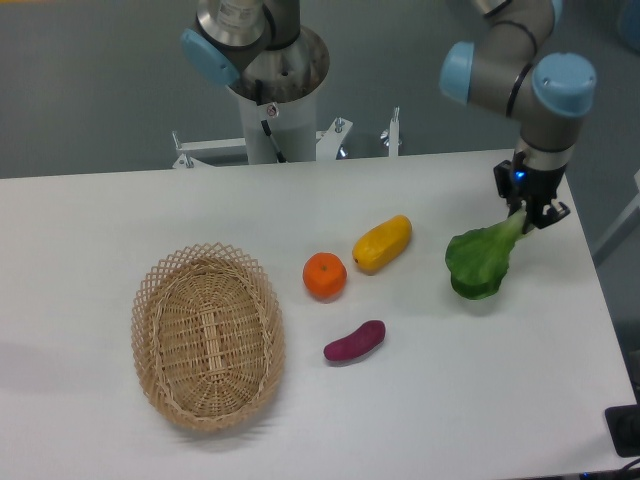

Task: Pick up the green vegetable from the table
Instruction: 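Lift the bok choy up off the table by its stem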

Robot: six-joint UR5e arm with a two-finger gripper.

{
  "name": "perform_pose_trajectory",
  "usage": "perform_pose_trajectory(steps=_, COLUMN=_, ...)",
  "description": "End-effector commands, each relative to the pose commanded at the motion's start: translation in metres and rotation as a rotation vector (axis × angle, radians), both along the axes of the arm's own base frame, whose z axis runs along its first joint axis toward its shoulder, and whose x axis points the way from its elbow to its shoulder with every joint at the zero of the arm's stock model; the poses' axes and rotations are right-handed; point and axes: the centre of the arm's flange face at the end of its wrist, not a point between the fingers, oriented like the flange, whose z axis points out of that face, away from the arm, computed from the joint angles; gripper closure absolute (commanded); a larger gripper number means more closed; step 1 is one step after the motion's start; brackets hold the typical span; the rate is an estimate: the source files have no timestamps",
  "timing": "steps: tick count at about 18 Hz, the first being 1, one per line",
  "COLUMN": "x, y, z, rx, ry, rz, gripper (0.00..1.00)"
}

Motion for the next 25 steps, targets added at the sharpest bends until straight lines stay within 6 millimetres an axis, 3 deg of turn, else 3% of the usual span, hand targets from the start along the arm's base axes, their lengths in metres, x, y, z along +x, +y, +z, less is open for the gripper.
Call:
perform_pose_trajectory(steps=4, x=-0.011, y=0.009, z=0.046, rx=0.062, ry=-0.017, rz=0.037, gripper=0.66)
perform_pose_trajectory(steps=7, x=-0.014, y=0.016, z=0.061, rx=0.153, ry=-0.037, rz=0.096, gripper=0.66)
perform_pose_trajectory(steps=25, x=-0.009, y=0.038, z=0.058, rx=0.169, ry=-0.051, rz=0.112, gripper=0.66)
